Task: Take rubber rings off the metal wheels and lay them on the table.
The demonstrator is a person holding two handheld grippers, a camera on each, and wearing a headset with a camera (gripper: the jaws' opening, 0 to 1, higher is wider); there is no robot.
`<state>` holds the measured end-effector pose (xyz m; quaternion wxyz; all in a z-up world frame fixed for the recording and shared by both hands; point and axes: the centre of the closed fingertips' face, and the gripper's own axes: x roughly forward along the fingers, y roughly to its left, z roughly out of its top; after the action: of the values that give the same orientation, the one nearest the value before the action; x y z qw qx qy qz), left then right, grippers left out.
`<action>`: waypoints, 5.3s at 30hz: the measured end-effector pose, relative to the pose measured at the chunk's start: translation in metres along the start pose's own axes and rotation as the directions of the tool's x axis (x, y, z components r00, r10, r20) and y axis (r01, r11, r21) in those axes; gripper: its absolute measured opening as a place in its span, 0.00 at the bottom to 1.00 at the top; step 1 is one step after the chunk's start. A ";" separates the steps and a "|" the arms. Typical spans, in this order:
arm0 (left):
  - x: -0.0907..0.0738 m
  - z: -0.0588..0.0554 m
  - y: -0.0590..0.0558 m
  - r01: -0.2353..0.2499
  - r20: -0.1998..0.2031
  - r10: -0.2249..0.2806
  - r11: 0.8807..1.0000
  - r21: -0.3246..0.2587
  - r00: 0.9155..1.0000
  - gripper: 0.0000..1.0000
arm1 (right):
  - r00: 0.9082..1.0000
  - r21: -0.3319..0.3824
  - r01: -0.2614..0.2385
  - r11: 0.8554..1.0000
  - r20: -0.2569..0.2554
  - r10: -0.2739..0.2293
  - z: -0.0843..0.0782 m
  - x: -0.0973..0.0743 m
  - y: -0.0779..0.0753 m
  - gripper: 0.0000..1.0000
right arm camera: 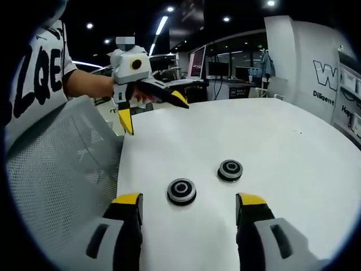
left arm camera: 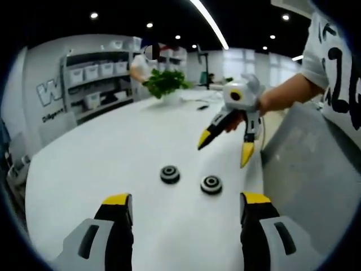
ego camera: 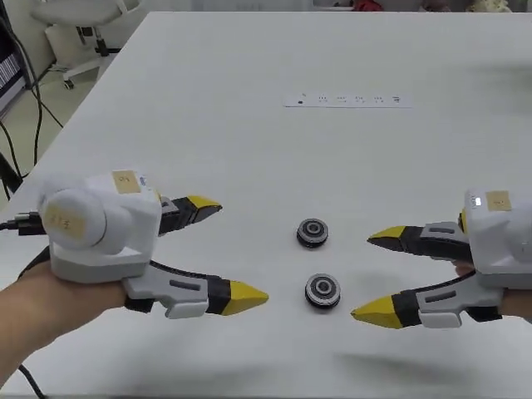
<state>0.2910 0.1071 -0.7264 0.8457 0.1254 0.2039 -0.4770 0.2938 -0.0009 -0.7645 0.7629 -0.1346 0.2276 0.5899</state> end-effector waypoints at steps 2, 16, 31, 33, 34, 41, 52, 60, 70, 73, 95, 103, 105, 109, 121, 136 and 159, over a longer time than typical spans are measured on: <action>0.005 -0.003 0.000 0.012 -0.009 -0.012 1.000 -0.004 1.000 0.78 | 1.000 0.009 -0.007 1.000 0.003 0.007 -0.002 0.003 -0.003 0.61; 0.031 -0.005 -0.012 0.099 -0.014 -0.099 0.995 -0.018 0.995 0.65 | 0.998 -0.001 -0.050 0.999 -0.036 0.050 -0.012 0.016 0.002 0.51; 0.059 -0.005 -0.032 0.180 -0.034 -0.181 0.983 -0.032 0.983 0.55 | 0.997 -0.007 -0.063 0.998 -0.047 0.063 -0.014 0.020 0.007 0.40; 0.062 -0.005 -0.034 0.188 -0.041 -0.189 0.982 -0.030 0.981 0.55 | 0.996 -0.006 -0.068 0.998 -0.052 0.067 -0.016 0.020 0.007 0.39; 0.064 -0.005 -0.035 0.194 -0.046 -0.195 0.980 -0.033 0.980 0.55 | 0.996 -0.006 -0.068 0.998 -0.055 0.068 -0.017 0.021 0.007 0.39; 0.075 -0.002 -0.041 0.214 -0.052 -0.216 0.976 -0.032 0.975 0.52 | 0.996 0.004 -0.073 0.997 -0.056 0.073 -0.019 0.022 0.007 0.38; 0.088 -0.010 -0.049 0.235 -0.083 -0.237 0.971 -0.035 0.968 0.42 | 0.996 0.024 -0.069 0.997 -0.046 0.070 -0.021 0.022 0.006 0.37; 0.093 -0.012 -0.052 0.244 -0.093 -0.245 0.969 -0.026 0.965 0.36 | 0.996 0.034 -0.070 0.997 -0.044 0.072 -0.023 0.024 0.006 0.37; 0.097 -0.016 -0.053 0.225 -0.102 -0.224 0.974 -0.005 0.969 0.23 | 0.997 0.045 -0.066 0.997 -0.041 0.068 -0.024 0.024 0.006 0.37; 0.097 -0.018 -0.056 0.226 -0.113 -0.223 0.974 0.012 0.968 0.19 | 0.997 0.047 -0.065 0.997 -0.040 0.067 -0.024 0.024 0.006 0.37; 0.100 -0.019 -0.051 0.181 -0.101 -0.175 0.982 0.055 0.979 0.13 | 0.998 0.016 -0.058 0.998 -0.037 0.059 -0.021 0.031 0.008 0.33; 0.100 -0.019 -0.052 0.172 -0.108 -0.163 0.982 0.076 0.981 0.13 | 0.996 -0.018 -0.068 0.998 -0.053 0.067 -0.025 0.039 0.013 0.28; 0.100 -0.020 -0.052 0.171 -0.111 -0.161 0.982 0.079 0.981 0.13 | 0.997 -0.003 -0.064 0.998 -0.038 0.064 -0.023 0.039 0.012 0.26; 0.099 -0.020 -0.053 0.168 -0.114 -0.158 0.982 0.085 0.981 0.13 | 0.998 -0.024 -0.059 0.998 -0.038 0.058 -0.023 0.038 0.013 0.23; 0.099 -0.022 -0.053 0.159 -0.116 -0.148 0.983 0.091 0.982 0.13 | 0.996 -0.028 -0.047 0.998 -0.071 0.045 -0.033 0.029 0.009 0.11; 0.099 -0.023 -0.053 0.153 -0.119 -0.141 0.983 0.097 0.983 0.13 | 0.997 -0.019 -0.057 0.998 -0.056 0.056 -0.026 0.036 0.014 0.21; 0.098 -0.023 -0.052 0.138 -0.123 -0.126 0.986 0.096 0.984 0.12 | 0.996 -0.022 -0.044 0.999 -0.076 0.042 -0.030 0.033 0.010 0.17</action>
<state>0.2866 0.0152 -0.7931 0.7913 0.1831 0.2354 -0.5338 0.2852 0.0154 -0.8067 0.7392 -0.1610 0.2521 0.6034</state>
